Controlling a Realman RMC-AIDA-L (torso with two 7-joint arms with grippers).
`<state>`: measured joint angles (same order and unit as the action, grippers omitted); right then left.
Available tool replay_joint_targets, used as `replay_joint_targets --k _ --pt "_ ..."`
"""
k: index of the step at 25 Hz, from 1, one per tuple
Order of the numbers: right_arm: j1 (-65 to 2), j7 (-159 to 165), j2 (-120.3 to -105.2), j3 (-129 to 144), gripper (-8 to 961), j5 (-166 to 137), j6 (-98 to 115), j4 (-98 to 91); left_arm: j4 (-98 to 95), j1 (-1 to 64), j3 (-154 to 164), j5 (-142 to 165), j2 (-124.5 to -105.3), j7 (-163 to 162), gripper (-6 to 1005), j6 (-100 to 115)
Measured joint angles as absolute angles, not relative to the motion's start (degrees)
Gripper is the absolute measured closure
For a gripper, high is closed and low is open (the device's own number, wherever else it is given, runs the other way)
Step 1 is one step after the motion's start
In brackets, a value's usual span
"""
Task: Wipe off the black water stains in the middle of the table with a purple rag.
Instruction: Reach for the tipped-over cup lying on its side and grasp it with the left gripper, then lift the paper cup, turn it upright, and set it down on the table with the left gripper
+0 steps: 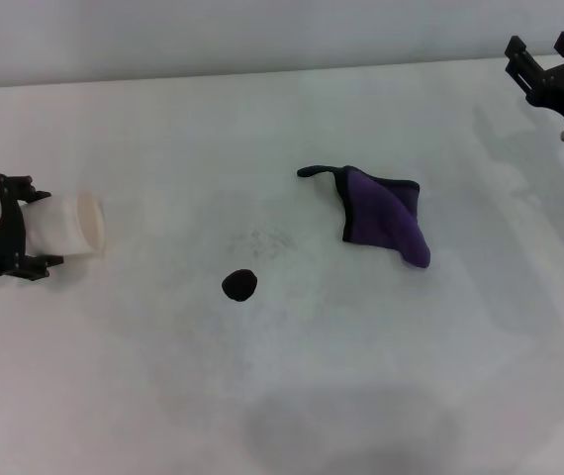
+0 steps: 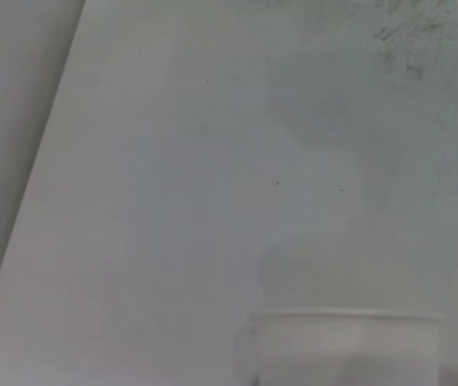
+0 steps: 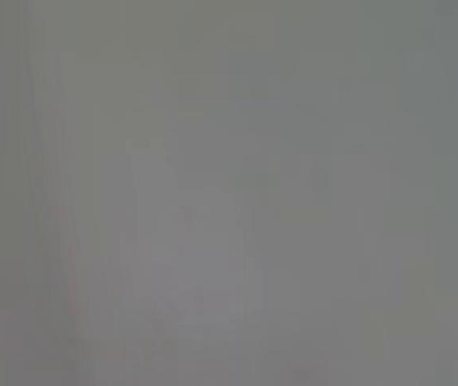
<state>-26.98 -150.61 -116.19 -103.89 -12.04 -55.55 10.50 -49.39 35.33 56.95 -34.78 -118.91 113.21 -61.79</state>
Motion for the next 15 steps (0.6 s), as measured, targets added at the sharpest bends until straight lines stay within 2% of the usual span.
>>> replay_joint_targets --k 15 --pt "-26.9 -150.5 -116.19 -103.9 227 -12.0 -55.5 10.6 -49.8 34.1 57.0 -44.9 -119.00 113.7 221 -58.7"
